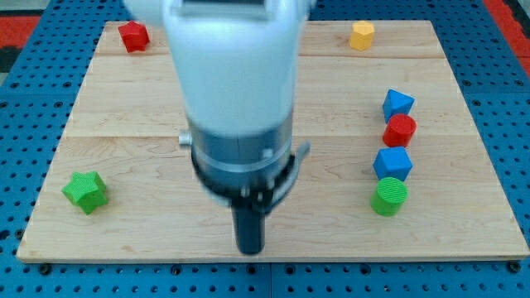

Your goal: Slide the green star above the triangle

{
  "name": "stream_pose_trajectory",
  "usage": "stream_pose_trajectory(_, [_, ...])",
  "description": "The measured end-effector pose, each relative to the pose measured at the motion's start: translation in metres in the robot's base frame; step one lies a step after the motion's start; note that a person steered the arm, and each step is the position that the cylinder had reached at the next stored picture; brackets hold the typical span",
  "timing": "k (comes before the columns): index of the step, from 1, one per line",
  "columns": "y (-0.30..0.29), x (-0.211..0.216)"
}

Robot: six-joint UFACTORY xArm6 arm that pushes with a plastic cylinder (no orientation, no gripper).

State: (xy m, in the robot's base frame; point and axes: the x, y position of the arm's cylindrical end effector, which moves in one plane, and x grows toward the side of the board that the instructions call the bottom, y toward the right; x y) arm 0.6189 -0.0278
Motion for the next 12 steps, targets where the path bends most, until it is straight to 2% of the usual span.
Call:
stream_pose_trajectory(1, [-0.074, -0.009])
stream_pose_trajectory(2, [-0.113, -0.045])
stream_pose_trajectory(3, [-0.148, -0.023])
stream_pose_trajectory(4, [-0.209, -0.018])
stream_pose_trajectory(5, [-0.219, -0.081])
stream_pose_trajectory(6, [-0.192, -0.151])
stream_pose_trajectory(7, [-0.145, -0.170])
stream_pose_trajectory(8, [-0.176, -0.166])
stream_pose_trajectory(9, [-0.207, -0.141])
stream_pose_trajectory(10, [-0.187, -0.130])
stream_pose_trajectory(11, [-0.137, -0.138])
stream_pose_trajectory(12, [-0.111, -0.165])
